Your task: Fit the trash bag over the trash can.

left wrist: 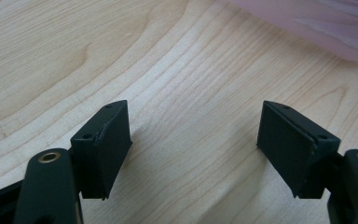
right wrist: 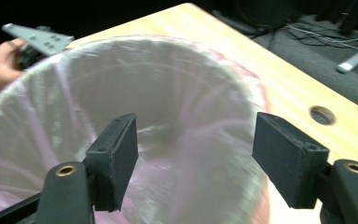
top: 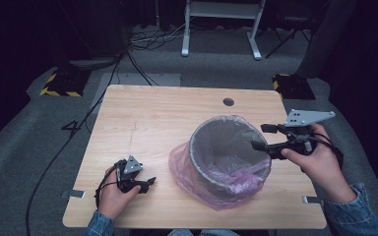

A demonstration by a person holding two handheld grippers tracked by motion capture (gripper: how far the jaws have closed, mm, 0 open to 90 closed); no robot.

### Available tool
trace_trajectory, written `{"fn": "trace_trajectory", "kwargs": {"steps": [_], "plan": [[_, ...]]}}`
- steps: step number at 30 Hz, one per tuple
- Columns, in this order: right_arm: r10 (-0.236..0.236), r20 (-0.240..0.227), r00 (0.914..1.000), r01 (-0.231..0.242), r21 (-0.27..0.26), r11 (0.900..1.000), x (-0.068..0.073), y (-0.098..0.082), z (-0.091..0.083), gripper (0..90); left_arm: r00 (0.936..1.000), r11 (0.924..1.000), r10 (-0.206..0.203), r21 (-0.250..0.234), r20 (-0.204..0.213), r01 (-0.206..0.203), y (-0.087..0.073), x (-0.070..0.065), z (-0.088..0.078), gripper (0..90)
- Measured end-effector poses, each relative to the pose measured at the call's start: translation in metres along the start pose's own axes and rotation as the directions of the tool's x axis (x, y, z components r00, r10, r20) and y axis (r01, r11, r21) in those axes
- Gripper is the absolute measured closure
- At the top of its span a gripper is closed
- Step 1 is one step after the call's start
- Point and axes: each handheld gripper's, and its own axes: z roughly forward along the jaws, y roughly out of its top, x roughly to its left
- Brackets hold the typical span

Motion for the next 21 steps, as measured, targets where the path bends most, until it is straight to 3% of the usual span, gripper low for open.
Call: {"fn": "trace_trajectory", "kwargs": {"steps": [4,8,11,21], "plan": [[0.012,0.137,0.9906,-0.010,-0.015,1.000,-0.014,-0.019,-0.008,31.2,0.9999,1.0000,0.007,0.003,-0.009,-0.007,0.000,0.000,0.000,25.1],[0.033,0.197,0.9798,-0.035,0.004,0.999,-0.026,-0.038,-0.015,31.0,0.9999,1.0000,0.004,0.003,-0.013,-0.004,0.000,0.001,0.000,24.8],[0.039,0.226,0.9735,-0.047,0.031,0.998,-0.033,-0.053,-0.017,30.2,0.9999,1.0000,-0.006,0.002,-0.016,0.006,-0.002,0.001,-0.002,24.5],[0.079,0.242,0.9670,-0.108,0.110,0.988,-0.047,-0.105,-0.014,28.3,0.9995,0.9999,-0.013,0.006,-0.029,0.013,-0.005,0.003,-0.005,23.1]]}}
